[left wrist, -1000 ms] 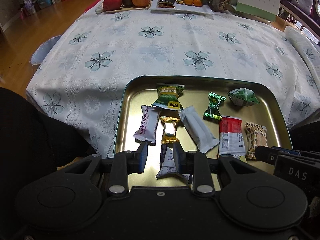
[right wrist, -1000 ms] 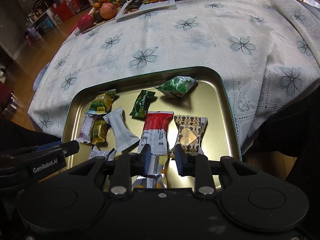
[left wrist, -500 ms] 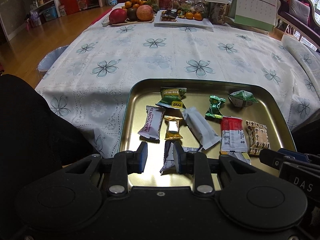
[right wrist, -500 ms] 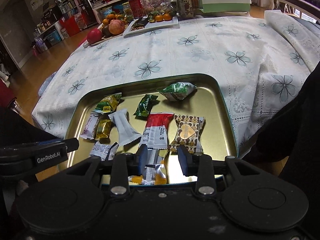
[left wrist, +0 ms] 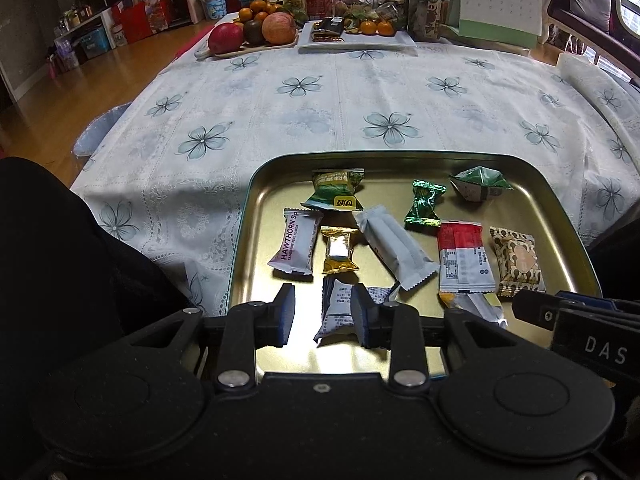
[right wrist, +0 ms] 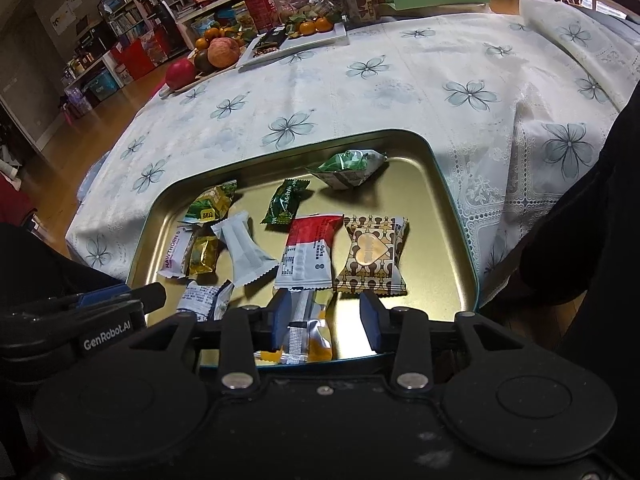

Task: Organize snacks

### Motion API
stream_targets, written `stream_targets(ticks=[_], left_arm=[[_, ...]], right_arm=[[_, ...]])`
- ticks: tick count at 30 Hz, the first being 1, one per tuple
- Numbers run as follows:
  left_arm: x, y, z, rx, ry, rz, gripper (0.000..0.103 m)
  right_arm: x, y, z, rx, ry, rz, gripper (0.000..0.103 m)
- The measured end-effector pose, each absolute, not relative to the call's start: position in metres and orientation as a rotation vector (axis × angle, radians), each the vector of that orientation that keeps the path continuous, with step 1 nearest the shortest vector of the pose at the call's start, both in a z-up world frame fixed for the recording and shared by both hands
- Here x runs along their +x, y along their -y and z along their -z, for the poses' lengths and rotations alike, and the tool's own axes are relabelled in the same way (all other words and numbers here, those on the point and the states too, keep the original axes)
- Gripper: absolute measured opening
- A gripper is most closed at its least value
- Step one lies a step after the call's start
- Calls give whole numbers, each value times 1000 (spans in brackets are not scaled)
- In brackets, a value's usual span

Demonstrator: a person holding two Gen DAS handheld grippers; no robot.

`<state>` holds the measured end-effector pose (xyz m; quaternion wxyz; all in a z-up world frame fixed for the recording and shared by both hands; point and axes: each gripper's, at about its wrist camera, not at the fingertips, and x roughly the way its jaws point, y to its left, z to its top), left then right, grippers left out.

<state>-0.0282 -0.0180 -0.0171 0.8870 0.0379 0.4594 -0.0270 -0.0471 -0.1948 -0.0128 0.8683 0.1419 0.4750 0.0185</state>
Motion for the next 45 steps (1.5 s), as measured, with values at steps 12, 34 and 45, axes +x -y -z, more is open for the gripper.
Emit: stream_targets(ticks=[12, 34, 45], left_arm=[[-25, 12, 19, 31, -979, 36, 41], [-25, 10, 19, 19, -980, 52, 41], [-25, 10, 19, 14, -982, 57, 41]], right_arm=[[-47, 193, 14, 285, -998, -37, 41], [-48, 189, 14, 245, -1000, -30, 41], [-48, 188, 14, 237, -998, -31, 41]])
